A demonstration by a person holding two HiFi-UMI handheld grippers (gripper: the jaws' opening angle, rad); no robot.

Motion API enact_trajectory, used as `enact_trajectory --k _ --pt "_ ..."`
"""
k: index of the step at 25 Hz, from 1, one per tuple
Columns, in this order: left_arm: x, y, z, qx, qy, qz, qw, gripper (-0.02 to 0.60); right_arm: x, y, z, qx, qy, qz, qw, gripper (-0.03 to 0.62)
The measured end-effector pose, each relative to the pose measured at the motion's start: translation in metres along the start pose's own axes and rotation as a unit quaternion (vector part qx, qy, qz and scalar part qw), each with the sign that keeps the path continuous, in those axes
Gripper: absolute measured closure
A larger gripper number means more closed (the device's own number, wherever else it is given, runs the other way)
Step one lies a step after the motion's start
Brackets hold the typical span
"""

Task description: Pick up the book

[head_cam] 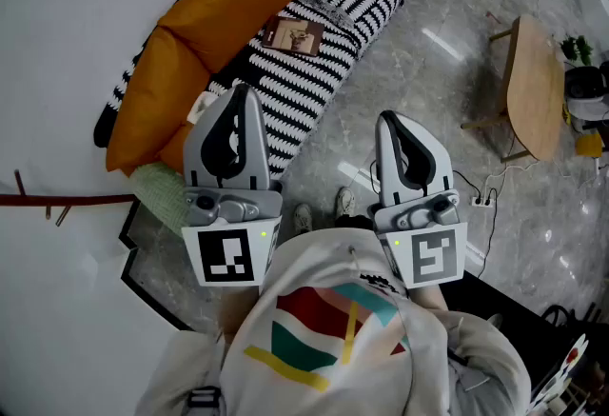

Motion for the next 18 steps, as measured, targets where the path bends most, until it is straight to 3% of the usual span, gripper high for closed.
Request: enact_trajectory --k 10,18 --pt "-0.016 -0.004 0.021 0.010 -0.009 0.016 0.9998 0.574 -0.025 -0.009 0.004 -0.002 0.002 0.019 1.000 0.585" --pt "-0.034 0.001 0.049 0.005 -0.015 0.046 0.9988 0.574 -0.065 -0.014 0.001 -0.044 0.017 0.119 0.992 0.583"
Point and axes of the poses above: the fingertips, and each gripper's own axes: z forward along the fingers, x to its left, y out of its top, the point moved 10 cm from there along -z, backward along the fingers, and after that the axes turned 6 degrees about z, right-handed, at the moved point
